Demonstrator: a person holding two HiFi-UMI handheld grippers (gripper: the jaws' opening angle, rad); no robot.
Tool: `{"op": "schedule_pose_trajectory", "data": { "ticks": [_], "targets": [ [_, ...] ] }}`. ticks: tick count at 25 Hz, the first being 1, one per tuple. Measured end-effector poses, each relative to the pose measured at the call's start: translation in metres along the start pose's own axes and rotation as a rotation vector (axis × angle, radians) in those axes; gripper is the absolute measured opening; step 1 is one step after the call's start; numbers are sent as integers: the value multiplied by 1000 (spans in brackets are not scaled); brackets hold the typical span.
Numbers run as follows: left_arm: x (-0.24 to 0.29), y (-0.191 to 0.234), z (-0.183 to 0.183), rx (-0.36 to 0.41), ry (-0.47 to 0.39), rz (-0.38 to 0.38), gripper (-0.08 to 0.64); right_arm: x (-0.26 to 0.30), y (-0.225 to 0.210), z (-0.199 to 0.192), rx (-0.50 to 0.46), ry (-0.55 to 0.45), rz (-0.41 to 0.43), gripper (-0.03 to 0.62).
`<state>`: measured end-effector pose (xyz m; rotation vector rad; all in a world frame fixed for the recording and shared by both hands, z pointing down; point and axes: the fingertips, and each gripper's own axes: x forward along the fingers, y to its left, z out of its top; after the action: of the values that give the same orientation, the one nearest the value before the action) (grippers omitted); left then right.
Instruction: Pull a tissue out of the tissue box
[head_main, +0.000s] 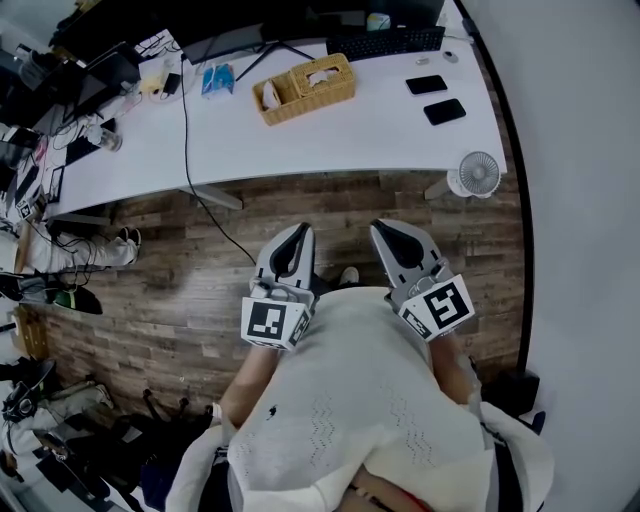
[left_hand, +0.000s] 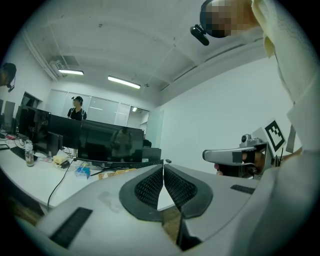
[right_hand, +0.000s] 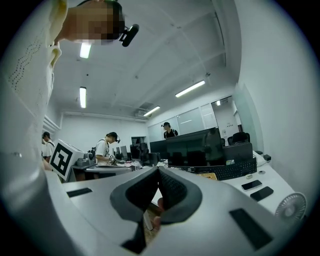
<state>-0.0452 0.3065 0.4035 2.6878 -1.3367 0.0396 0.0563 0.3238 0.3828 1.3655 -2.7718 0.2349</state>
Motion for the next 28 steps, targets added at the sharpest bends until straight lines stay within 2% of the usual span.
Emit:
{"op": "schedule_pose_trajectory", "data": {
  "ticks": [5, 17, 28],
  "targets": [
    [4, -1, -2, -1, -11, 15, 17, 0, -3, -6, -38, 19, -11, 2],
    [21, 3, -3, -16, -8, 15, 17, -1, -23, -13, -20, 54, -38, 2],
    [61, 21, -2, -15, -14, -11, 17, 17, -60, -13, -21, 63, -91, 2]
  ]
}}
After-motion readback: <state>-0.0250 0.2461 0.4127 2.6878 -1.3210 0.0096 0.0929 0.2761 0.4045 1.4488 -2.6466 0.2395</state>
